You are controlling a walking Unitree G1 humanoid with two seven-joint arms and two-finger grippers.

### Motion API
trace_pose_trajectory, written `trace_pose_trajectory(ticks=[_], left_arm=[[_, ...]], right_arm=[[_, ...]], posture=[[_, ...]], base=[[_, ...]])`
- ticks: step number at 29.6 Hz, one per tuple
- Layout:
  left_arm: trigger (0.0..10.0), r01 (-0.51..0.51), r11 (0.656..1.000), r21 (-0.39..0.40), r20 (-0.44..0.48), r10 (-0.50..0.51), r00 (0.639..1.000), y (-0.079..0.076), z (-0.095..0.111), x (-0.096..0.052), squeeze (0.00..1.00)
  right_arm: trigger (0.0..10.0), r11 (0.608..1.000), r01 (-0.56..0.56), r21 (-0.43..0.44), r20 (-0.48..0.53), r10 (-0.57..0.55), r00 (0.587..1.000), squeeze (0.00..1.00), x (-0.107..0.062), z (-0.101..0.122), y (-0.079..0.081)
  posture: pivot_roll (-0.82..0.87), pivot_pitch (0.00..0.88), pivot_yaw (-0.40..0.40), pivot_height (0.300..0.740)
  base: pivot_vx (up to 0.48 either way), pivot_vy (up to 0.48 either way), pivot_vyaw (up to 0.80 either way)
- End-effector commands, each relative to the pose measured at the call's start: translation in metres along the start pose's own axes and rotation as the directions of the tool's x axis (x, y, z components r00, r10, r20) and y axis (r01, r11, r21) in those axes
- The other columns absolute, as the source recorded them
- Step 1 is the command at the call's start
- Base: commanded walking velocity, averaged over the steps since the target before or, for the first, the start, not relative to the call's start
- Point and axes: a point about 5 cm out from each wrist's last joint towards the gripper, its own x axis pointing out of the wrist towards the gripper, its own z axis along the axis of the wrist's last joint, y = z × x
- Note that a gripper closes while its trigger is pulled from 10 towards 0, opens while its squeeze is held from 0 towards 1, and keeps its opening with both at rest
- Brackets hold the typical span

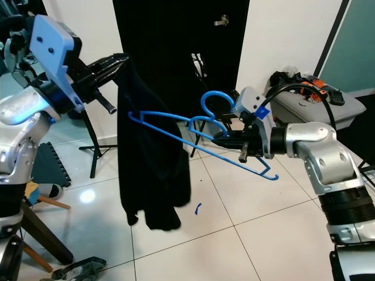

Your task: Hang hanger

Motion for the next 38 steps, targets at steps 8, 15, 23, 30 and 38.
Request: trace_pose_trajectory(ticks=[8,15,23,30,38], left_arm=[[10.0,0.091,0.972,0.215,-0.038,-0.085,0.996,0.003,0.008,-0.001,0.0],[10.0,0.09,0.962,0.256,-0.075,-0.073,0.995,0.006,0.003,-0.002,0.0],[10.0,0.045,0.965,0.26,-0.047,-0.034,0.998,0.009,0.006,0.002,0.0],[10.0,-0.061,0.966,0.251,0.036,0.053,0.998,0.018,0.017,0.007,0.0],[10.0,-0.064,0.961,0.269,0.044,0.054,0.998,0.021,0.019,0.003,0.0]], right_arm=[[10.0,1.0,0.004,-0.01,-0.05,-0.005,0.999,0.0,-0.013,-0.002,-0.001],[10.0,0.998,-0.061,-0.004,-0.027,0.06,0.998,0.0,-0.027,0.001,0.004],[10.0,0.985,-0.175,0.011,-0.007,0.175,0.985,0.0,-0.034,0.003,0.017],[10.0,0.968,-0.252,0.016,-0.005,0.252,0.968,0.0,-0.036,0.003,0.029],[10.0,0.987,-0.163,0.002,0.042,0.163,0.986,0.0,-0.05,0.009,0.018]], posture=[[0.0,0.0,0.007,0.74],[0.0,0.0,0.009,0.74],[0.0,0.0,0.01,0.74],[0.0,0.0,0.016,0.74],[0.0,0.0,0.015,0.74]], base=[[0.0,0.0,0.0],[0.0,0.0,0.0],[0.0,0.0,0.0],[0.0,0.0,0.0],[0.0,0.0,0.0]])
